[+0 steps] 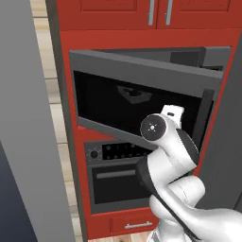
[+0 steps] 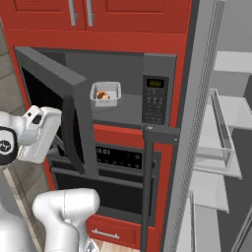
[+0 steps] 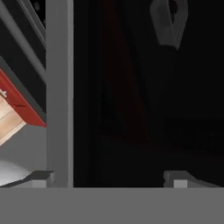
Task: Place the tupperware containing the shrimp and mushroom meal in the microwave. Close the microwave door and press the start button to reheat the meal.
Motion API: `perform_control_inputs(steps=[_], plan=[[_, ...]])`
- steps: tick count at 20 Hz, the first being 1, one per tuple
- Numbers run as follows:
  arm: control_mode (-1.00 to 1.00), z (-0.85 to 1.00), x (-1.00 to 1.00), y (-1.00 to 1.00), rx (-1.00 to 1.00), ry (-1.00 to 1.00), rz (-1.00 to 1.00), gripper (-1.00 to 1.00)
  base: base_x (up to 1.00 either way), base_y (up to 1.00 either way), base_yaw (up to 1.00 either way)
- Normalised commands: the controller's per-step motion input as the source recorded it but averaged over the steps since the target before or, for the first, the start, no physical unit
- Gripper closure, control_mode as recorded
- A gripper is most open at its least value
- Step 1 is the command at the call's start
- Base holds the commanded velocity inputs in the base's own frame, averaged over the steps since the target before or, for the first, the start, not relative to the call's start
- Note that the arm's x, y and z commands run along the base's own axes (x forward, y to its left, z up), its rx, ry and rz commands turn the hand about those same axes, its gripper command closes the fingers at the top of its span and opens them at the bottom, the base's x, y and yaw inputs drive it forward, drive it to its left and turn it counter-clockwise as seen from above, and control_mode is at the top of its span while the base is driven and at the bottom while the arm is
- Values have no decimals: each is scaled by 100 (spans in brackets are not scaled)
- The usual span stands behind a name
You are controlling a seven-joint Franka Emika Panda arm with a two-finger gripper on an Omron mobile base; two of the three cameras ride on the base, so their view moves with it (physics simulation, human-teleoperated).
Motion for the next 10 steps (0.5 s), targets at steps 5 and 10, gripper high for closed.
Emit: perform_control_inputs(steps=[5, 10], plan=[[-100, 11, 65, -16, 0, 0, 18, -100, 0, 0, 0], [-100, 17, 77, -24, 0, 0, 18, -100, 0, 0, 0]])
